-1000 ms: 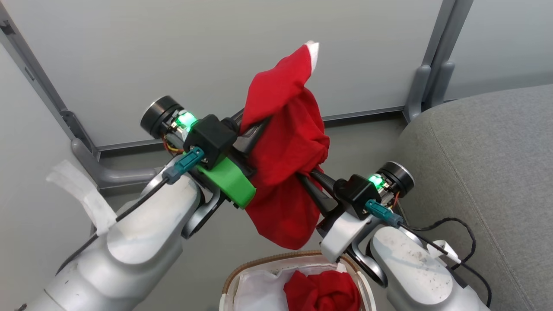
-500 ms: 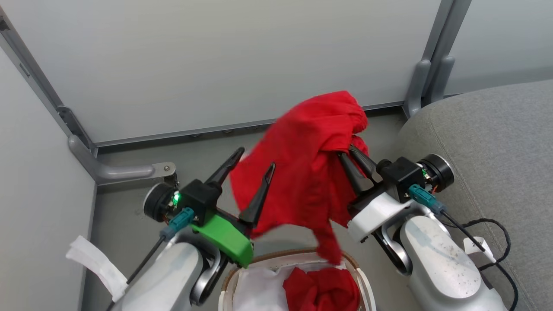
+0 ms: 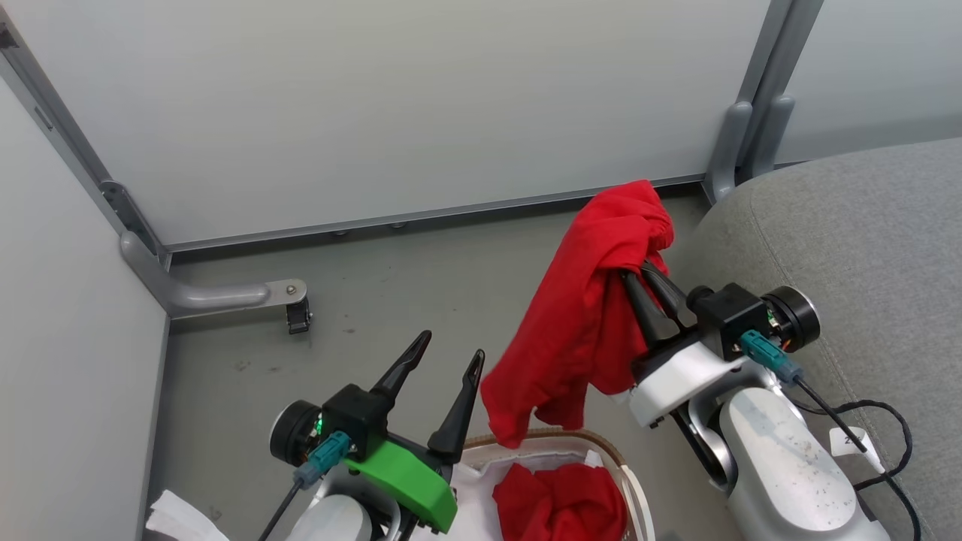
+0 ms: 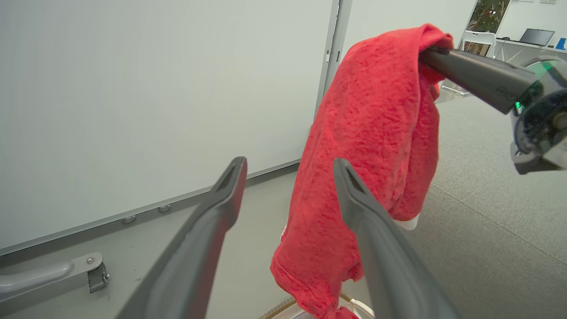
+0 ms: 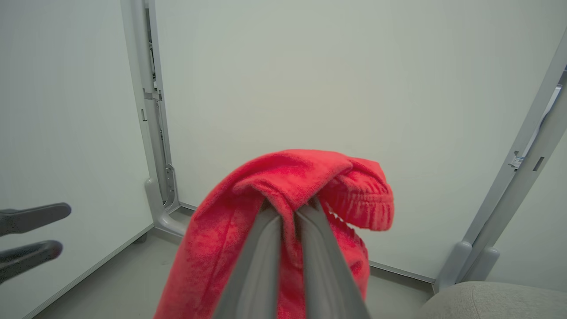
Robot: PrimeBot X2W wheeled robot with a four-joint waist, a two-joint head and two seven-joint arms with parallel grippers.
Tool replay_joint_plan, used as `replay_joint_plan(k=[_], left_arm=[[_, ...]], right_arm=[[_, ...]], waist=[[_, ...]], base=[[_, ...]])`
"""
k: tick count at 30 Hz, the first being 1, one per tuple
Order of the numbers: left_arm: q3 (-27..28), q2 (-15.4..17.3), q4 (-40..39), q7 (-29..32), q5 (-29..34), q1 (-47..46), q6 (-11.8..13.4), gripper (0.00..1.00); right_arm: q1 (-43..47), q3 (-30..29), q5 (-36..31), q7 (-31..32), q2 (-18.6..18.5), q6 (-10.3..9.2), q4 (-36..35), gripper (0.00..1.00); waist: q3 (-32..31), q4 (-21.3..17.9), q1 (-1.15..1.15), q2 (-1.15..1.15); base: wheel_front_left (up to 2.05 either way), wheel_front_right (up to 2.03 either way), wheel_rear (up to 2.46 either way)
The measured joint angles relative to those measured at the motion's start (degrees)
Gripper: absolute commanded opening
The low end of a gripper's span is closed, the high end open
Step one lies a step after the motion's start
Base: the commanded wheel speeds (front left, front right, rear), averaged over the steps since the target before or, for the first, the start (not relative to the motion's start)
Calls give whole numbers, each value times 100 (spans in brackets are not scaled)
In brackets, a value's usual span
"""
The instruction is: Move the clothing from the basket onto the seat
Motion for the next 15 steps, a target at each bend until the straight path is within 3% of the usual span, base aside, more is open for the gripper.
replay_joint_plan(k=[9,15], left_arm=[[169,-194,30,0,289,186,-58,100],[215,-283,-9,0,447,279,-77,100]], right_arm=[[4,-194,-22,0,3,0,-44,0],[11,-324,-104,0,-1,0,-94,0]], waist=[[10,-215,0,0],[52,-619,0,0]], base=[[0,0,0],[0,0,0]])
